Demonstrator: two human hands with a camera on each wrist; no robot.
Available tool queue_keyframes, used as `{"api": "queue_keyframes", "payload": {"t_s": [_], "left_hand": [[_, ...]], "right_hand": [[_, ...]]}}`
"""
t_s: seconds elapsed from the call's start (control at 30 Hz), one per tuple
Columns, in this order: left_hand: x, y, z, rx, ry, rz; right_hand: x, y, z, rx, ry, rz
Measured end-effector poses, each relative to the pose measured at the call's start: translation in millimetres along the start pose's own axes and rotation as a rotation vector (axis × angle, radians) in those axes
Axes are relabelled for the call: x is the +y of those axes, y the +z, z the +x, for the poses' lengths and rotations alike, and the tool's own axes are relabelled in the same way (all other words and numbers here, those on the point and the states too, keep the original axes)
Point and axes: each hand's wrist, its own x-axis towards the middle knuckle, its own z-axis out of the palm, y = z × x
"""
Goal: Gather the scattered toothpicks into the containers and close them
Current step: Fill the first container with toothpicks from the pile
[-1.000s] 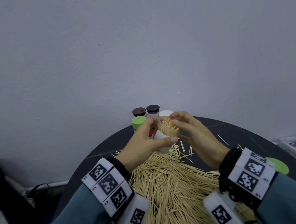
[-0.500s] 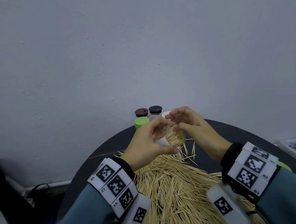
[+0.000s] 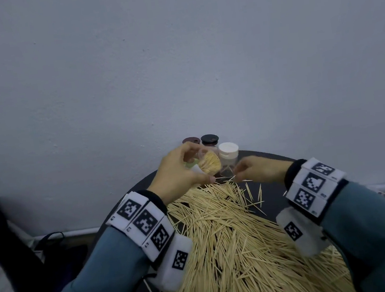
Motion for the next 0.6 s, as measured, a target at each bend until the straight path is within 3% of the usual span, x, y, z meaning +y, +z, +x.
{"api": "queue_keyframes", "payload": {"t_s": [0.1, 0.37, 0.6], "left_hand": [[-4.6, -9.4, 4.5, 0.026, -0.015, -0.007], [-9.0, -11.8, 8.5, 0.027, -0.024, -0.032], [-4.4, -10.5, 7.5, 0.018, -0.016, -0.040]], "right_hand": [[1.7, 10.3, 24.2, -0.107, 0.035, -0.294], [-3.3, 35.3, 64.7, -0.173, 0.017, -0.517], [0.7, 43.2, 69.2, -0.090, 0.008, -0.656]]}}
